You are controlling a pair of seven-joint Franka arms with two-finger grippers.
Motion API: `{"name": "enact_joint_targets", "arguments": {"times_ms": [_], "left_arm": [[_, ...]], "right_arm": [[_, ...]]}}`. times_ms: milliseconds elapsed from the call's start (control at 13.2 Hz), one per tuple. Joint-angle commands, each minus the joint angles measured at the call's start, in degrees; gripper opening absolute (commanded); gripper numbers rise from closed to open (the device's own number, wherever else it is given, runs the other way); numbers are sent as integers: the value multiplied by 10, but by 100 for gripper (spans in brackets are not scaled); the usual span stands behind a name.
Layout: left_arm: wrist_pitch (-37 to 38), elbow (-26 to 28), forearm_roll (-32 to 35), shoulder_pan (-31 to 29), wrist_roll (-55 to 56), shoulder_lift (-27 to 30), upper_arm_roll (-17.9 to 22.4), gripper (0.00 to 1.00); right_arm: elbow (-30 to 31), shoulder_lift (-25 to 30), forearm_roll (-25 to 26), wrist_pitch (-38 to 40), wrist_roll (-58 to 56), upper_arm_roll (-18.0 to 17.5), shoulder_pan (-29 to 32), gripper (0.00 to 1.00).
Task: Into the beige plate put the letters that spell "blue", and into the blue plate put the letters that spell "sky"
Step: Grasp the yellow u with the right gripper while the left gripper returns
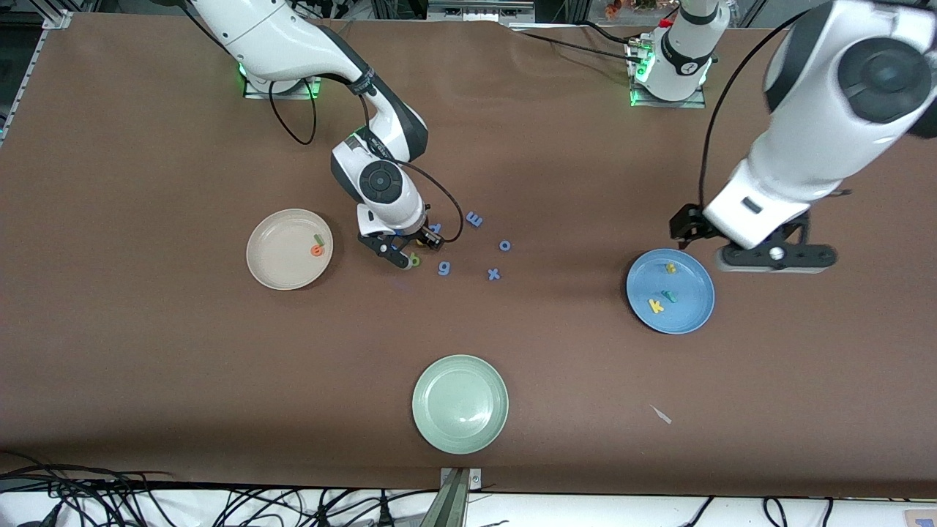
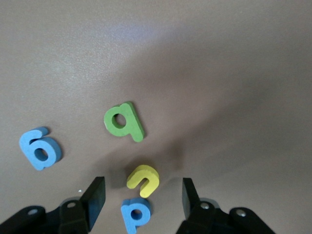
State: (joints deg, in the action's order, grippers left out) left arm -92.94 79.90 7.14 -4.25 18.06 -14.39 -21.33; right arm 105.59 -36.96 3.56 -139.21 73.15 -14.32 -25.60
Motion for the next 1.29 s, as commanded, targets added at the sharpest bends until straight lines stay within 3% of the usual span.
{"name": "enact_joint_targets", "arguments": {"times_ms": [0,76,228,532,835,1215], "left_arm": [[7,65,-90,8,-102,76,100,100],[2,96,-91,20,-163,103,136,100],[-1,152,-91,63,-181,134,191,100],[-1,172,-87,70,-163,163,192,100],[27,146,-87,63,-171,154,190,100],[28,137,-86,62,-170,154,190,100]], "right_arm": [[-8,-11,16,-4,13,1,-4,71],[-6,-11,21,-5,13,1,-5,69],[-5,-14,25,-6,13,1,-5,55],[0,-13,32,-5,13,2,-5,28],[0,23,32,30,-10,1,13,25],[18,121,29,190,-228,2,90,25]]}}
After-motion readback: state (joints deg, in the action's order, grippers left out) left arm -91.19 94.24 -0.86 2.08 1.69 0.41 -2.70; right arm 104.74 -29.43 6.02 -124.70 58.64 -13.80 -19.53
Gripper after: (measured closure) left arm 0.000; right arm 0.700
